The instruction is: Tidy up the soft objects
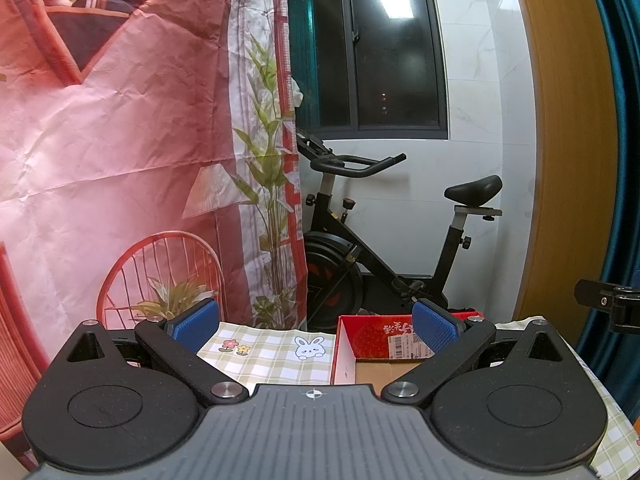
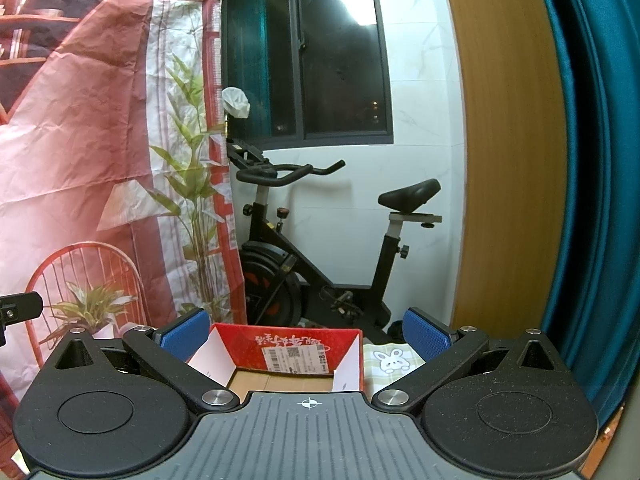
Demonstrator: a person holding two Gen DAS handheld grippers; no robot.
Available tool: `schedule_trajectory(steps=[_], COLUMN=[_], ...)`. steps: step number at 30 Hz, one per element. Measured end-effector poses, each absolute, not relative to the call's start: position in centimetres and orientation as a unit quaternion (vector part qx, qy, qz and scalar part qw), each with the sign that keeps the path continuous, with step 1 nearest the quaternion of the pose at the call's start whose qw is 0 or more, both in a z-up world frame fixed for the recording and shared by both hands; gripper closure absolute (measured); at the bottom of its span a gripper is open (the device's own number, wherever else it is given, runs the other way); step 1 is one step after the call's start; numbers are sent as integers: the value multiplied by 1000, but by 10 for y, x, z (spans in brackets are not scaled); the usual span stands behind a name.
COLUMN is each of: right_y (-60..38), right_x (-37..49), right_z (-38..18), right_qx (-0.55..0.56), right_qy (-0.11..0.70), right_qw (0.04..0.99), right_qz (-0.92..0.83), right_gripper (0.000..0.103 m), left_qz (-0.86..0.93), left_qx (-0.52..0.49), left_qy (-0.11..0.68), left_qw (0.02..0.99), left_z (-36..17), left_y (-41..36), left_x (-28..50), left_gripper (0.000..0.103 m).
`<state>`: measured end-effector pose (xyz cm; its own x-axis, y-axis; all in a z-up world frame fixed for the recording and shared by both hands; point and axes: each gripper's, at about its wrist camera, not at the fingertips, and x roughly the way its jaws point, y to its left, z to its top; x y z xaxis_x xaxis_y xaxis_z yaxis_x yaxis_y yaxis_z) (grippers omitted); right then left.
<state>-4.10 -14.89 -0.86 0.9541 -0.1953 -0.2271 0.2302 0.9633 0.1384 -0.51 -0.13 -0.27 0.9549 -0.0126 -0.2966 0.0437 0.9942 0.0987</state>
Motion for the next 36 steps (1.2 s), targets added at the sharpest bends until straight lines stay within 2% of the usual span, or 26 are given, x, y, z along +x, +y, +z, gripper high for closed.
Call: schedule_trajectory(steps=[23, 31, 36], right_y=[-150, -140, -137], right_x=[-39, -31, -20], right_z=[-18, -50, -75], right_qx=[88, 78, 94], right_qy=[101, 73, 95], right_qw=[986, 991, 989], right_qz=[-98, -82, -69], right_gripper=[0, 0, 0], left_qz=[-23, -20, -19], left_qx=[51, 55, 52], left_qy=[160, 166, 180], left_qw=[986, 984, 982], left_z=[-16, -38, -58], left_y=[2, 7, 12], left_x=[3, 15, 23], left_gripper=[0, 0, 0])
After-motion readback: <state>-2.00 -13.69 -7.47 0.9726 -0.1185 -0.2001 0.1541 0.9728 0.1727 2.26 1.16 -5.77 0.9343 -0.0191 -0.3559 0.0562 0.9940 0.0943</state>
